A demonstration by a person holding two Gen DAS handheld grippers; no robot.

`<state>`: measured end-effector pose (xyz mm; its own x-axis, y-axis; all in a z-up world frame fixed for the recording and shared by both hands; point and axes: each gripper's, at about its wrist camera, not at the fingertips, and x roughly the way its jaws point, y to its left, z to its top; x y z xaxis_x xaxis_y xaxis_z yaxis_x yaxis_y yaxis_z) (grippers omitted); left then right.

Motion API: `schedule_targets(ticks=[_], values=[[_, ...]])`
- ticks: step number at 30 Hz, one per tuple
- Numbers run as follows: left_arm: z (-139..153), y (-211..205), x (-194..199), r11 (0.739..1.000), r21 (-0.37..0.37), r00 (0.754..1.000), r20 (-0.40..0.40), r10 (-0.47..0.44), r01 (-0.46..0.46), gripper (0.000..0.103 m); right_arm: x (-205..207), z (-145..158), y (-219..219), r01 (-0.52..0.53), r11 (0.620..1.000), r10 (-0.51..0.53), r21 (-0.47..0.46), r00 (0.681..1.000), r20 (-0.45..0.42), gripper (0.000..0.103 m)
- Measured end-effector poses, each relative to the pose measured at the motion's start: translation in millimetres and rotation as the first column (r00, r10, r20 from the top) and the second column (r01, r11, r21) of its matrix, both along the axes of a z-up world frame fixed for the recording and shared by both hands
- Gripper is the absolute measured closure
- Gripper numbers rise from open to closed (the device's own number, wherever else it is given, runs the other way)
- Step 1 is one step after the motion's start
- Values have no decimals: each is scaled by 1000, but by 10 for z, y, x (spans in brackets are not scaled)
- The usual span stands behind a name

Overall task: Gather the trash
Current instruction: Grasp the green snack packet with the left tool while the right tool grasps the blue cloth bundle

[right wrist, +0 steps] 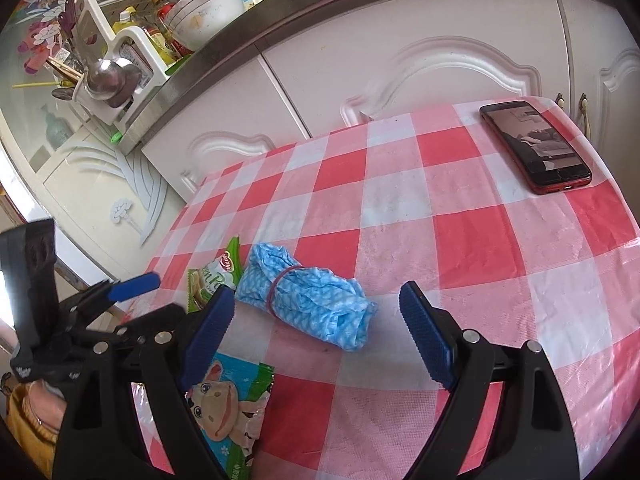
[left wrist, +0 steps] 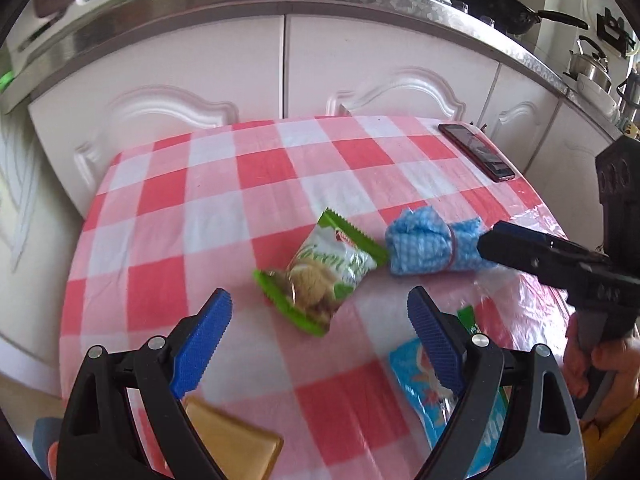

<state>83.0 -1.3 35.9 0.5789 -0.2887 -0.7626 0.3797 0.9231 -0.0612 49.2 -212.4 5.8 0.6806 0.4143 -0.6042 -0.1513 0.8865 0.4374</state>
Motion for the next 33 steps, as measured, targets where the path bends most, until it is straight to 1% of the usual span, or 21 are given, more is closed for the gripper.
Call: schedule_targets(ticks=[3,7,8,11,17,18,20,21,23,24,27,28,29,30,31,33], values=[[-66,-62,149,1000,-8,1000,-5,-24,24,14,3,-10,33,-4,1000,4,-17,1000,0,18],[-155,-101,257,999,-8,999,-21,-32,32,15,18,-25,53,-19,1000,19,-2,1000,-2,18],[-174,-115,268,999,-2,999,-20,-37,36,17,19,-28,57,-23,1000,23,2,1000,-3,18],[-220,-154,279,999,8,999,-23,-49,50,27,24,-31,80,-45,999,45,18,999,-4,18],[-233,-143,274,999,-22,1000,-7,-30,30,35,26,-56,112,-93,994,94,54,996,-10,19],[-232,-132,273,999,-27,1000,-5,-21,21,36,18,-51,114,-98,994,99,53,995,-6,26],[-227,-109,273,999,-32,1000,-3,-5,5,40,8,-38,115,-111,993,111,49,994,-3,35],[-225,-95,275,1000,-30,1000,-3,9,-9,45,9,-42,122,-128,990,129,54,992,-7,42],[-223,-59,275,999,-36,1000,-6,22,-22,45,1,-37,151,-137,990,137,24,991,-7,51],[-228,-44,271,999,-41,1000,-10,20,-20,45,-3,-28,163,-134,991,134,3,991,-4,51],[-236,-64,226,1000,-17,1000,4,10,-10,45,-4,-23,205,-114,992,115,-59,993,3,49],[-236,-76,211,1000,-9,1000,9,6,-6,45,-4,-23,221,-107,992,108,-73,994,6,46],[-236,-84,198,1000,-5,1000,14,4,-4,45,-4,-22,231,-97,991,99,-87,995,10,36],[-235,-89,189,1000,-9,1000,14,4,-3,45,-5,-21,249,-95,991,97,-94,995,14,29],[-233,-92,182,1000,-16,1000,12,3,-2,46,-3,-26,265,-95,991,97,-96,995,15,27],[-227,-104,165,1000,-25,1000,14,1,-1,48,16,-42,279,-101,991,102,-90,995,7,26]])
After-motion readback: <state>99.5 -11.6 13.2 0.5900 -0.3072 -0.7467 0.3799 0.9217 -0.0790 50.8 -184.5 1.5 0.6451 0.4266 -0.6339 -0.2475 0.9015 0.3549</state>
